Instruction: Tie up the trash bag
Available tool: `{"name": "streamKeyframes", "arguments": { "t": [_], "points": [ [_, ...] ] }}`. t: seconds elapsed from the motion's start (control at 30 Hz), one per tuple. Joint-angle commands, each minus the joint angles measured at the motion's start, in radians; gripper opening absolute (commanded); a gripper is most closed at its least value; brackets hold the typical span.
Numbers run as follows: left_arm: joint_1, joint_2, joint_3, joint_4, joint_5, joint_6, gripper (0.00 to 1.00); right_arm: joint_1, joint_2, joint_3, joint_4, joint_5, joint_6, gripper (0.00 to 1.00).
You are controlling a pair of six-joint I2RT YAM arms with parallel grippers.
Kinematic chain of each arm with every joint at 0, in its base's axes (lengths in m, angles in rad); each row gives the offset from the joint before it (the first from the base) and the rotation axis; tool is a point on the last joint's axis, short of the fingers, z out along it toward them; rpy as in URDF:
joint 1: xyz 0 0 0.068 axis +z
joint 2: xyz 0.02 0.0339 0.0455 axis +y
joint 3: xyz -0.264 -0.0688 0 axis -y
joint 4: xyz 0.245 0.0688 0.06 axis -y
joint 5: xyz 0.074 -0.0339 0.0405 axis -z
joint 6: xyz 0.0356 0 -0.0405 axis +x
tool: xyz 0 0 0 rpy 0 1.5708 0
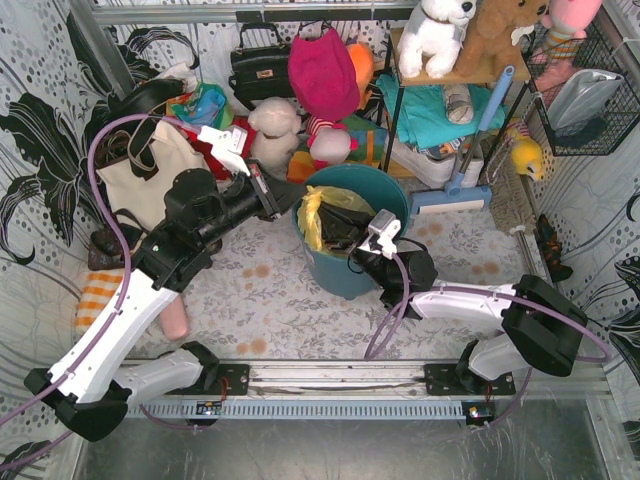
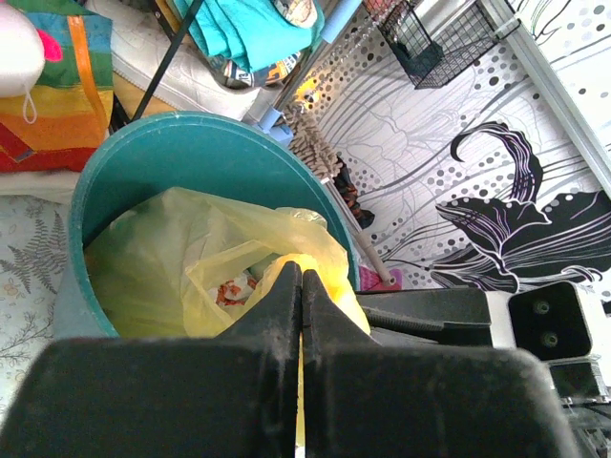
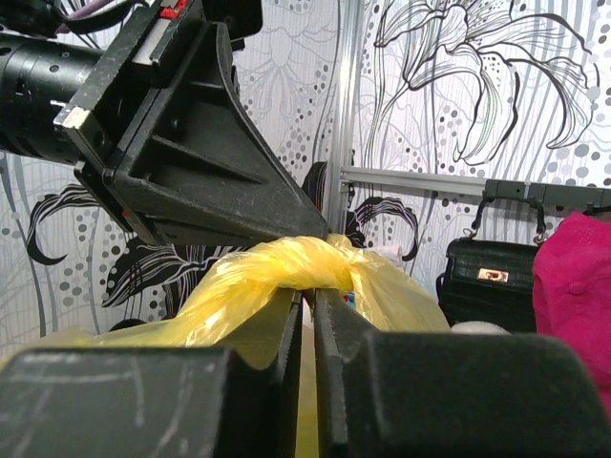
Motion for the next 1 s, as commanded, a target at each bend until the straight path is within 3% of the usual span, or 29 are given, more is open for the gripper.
{"name": "streamKeyframes", "arguments": {
  "t": [0.0, 0.27, 0.57, 0.73, 0.83, 0.97],
  "points": [
    [-0.006, -0.016, 0.036, 0.028, -0.048, 0.032, 0.00, 0.003, -0.042, -0.006, 0.025, 0.009, -0.003, 0.10],
    [-0.006, -0.032, 0.044, 0.047, -0.098, 0.069, 0.00, 0.003, -0.074, -0.032, 0.007, 0.015, 0.006, 0.14],
    [-0.006, -0.039, 0.032, 0.169, -0.004, 0.096, 0.00, 0.003, -0.222, -0.090, -0.134, 0.015, 0.103, 0.22],
    [-0.005, -0.045, 0.018, 0.195, 0.017, 0.095, 0.00, 0.003, -0.329, -0.065, -0.341, 0.008, 0.241, 0.33],
    [-0.006, -0.043, 0.012, 0.197, 0.017, 0.092, 0.00, 0.004, -0.384, -0.013, -0.552, 0.002, 0.368, 0.42],
    [-0.005, -0.038, 0.008, 0.197, 0.017, 0.088, 0.00, 0.003, -0.413, 0.122, -0.910, 0.010, 0.559, 0.47]
  ]
}}
